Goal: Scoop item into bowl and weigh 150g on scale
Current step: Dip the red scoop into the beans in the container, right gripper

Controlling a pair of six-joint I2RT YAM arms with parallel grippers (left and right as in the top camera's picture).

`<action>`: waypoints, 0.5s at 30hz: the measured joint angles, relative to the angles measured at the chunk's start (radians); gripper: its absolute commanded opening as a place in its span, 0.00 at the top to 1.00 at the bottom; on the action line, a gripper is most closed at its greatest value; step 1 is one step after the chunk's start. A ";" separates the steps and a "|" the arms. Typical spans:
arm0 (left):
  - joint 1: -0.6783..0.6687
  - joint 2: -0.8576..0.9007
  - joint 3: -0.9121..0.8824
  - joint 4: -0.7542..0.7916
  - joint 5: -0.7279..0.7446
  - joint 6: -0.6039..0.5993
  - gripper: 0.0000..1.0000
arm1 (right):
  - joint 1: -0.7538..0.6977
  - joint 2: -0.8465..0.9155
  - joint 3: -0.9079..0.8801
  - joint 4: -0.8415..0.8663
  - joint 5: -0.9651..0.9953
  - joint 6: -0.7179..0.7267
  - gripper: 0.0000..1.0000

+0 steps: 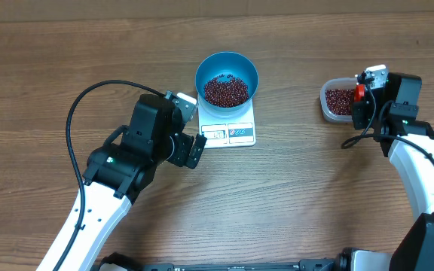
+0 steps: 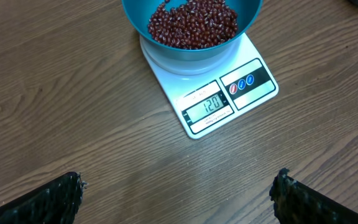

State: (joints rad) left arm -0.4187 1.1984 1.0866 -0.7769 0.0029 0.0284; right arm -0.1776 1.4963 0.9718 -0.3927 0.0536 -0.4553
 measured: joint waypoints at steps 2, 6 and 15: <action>0.000 0.000 0.000 0.000 0.000 0.000 0.01 | 0.000 0.000 0.000 -0.005 0.009 -0.017 0.96; 0.000 0.000 0.000 0.000 0.000 0.000 0.00 | 0.000 0.001 0.000 -0.040 0.013 -0.037 0.96; 0.000 0.000 0.000 0.000 0.000 0.000 0.00 | 0.000 0.029 0.000 -0.063 -0.066 -0.040 0.96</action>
State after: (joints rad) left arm -0.4187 1.1984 1.0866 -0.7769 0.0029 0.0284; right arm -0.1776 1.5253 0.9718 -0.4561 -0.0128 -0.4953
